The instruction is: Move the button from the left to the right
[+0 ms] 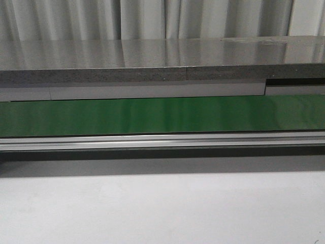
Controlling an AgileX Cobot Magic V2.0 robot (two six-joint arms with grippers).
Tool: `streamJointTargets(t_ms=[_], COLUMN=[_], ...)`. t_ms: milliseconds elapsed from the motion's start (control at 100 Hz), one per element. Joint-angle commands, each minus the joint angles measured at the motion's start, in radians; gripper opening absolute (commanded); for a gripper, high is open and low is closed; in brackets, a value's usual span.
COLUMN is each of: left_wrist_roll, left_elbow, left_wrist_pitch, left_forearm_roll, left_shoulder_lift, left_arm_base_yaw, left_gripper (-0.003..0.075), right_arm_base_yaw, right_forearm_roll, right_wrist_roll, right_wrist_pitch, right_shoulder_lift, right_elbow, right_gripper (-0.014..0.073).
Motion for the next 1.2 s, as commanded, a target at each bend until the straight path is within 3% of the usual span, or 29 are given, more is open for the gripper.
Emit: streamJointTargets(t_ms=[0,380,510,790,1190], left_wrist_roll=[-0.006,-0.006,-0.006,-0.007,-0.007], left_elbow=[0.046,0.039,-0.006,-0.274,-0.802], left_wrist_pitch=[-0.074,-0.113,-0.059,0.176,0.766], left_forearm_roll=[-0.005,-0.005,-0.005,-0.046,-0.048], left_shoulder_lift=[-0.031,-0.031,-0.024,0.142,0.573], left_arm_base_yaw=[-0.006,-0.006,-0.006,-0.006,-0.006], left_gripper=[-0.0021,-0.0021,-0.0021,-0.0021,-0.0021], right_arm_base_yaw=[0.000,0.000,0.000,0.000,0.000], right_forearm_roll=[-0.008,-0.008,-0.008,-0.008,-0.008], right_wrist_roll=[0.000,0.000,0.000,0.000,0.000], right_wrist_pitch=[-0.080,-0.080,-0.080,-0.080,-0.080], right_shoulder_lift=[-0.018,-0.018,-0.018,-0.018,-0.018], right_elbow=[-0.016,-0.016,-0.016,-0.016,-0.016], right_gripper=[-0.0067,-0.0067,-0.0067,-0.0067,-0.0067])
